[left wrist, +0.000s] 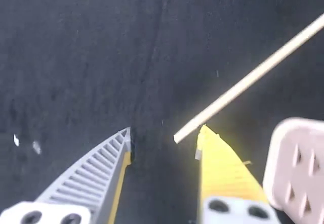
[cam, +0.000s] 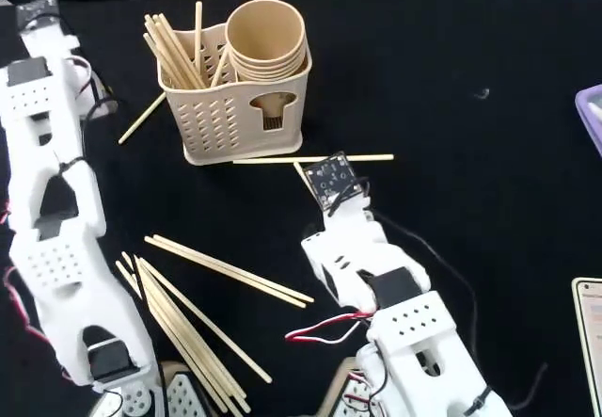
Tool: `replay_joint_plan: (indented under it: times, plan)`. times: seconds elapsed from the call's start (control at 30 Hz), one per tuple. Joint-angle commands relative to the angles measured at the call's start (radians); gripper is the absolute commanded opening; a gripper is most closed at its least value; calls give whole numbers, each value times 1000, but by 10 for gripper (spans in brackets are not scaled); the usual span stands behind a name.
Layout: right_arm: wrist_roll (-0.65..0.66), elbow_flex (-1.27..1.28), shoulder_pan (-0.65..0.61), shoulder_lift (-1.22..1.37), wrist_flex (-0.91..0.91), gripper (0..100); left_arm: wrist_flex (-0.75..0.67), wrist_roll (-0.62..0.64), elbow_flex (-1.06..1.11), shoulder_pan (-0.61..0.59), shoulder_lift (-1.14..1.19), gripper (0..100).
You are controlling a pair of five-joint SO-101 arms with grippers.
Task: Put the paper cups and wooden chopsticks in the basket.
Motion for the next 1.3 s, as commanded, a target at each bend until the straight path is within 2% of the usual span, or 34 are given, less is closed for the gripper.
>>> replay_joint_plan:
  times: [0.0,0.3,0.53,0.63,0.73,0.9,1.27]
  plan:
    - [-9,-4,14,-21,-23,116,17,-51,-177,19,84,216]
    - [-9,-2,14,-21,-38,116,55,-198,-326,19,244,214]
    - [-9,5,12,-21,-44,116,224,-206,-421,47,258,214]
    - [-9,7,12,-21,-44,116,252,-207,-421,77,258,213]
    - [-9,7,12,-21,-44,116,249,-213,-432,107,258,215]
    - [-9,7,12,-19,-44,116,224,-324,-421,143,262,213]
    - [-9,7,12,-19,-43,116,87,-327,-432,85,400,213]
